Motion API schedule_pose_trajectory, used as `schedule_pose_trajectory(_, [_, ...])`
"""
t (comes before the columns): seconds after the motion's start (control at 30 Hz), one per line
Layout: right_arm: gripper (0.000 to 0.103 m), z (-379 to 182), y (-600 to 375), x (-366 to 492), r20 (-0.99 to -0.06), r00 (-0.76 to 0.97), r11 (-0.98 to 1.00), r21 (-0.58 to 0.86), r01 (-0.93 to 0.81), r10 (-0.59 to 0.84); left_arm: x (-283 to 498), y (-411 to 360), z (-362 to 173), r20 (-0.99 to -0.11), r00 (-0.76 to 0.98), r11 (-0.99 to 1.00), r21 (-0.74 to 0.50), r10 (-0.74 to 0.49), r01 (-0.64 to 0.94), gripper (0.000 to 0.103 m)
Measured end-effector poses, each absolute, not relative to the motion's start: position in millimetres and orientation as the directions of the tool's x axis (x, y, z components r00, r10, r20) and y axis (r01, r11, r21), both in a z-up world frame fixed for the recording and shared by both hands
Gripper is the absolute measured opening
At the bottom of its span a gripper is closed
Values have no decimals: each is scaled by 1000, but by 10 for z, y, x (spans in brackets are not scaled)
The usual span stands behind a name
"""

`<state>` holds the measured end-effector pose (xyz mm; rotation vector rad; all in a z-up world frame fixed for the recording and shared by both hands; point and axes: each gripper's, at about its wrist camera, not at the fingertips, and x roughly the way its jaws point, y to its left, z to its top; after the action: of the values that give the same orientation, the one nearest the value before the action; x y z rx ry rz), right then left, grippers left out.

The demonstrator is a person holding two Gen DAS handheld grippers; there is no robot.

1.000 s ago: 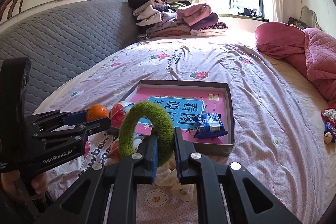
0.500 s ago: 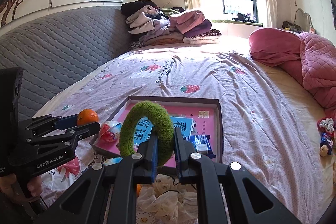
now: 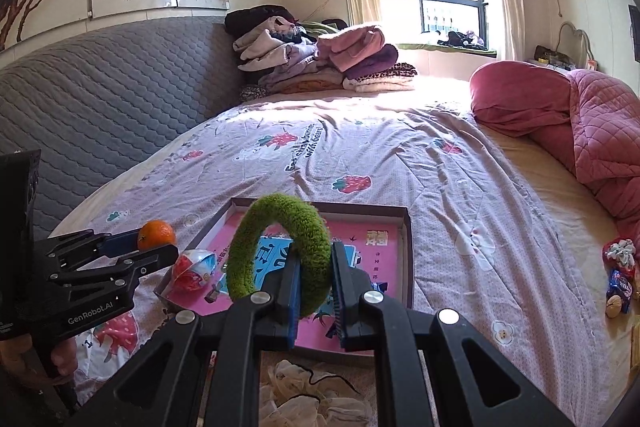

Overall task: Organize objects
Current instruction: 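Carry the orange and green ring over the grey tray with both tools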

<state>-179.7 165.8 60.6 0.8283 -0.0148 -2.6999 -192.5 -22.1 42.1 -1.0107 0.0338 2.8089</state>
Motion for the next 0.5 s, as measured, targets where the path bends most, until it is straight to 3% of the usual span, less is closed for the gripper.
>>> schedule_pose_trajectory(0.5, [14,671,1635,-1972,-514,-808,-954,84,289,-290,-2158,-277,350,-644,-751,-988,-60,149,-144,39])
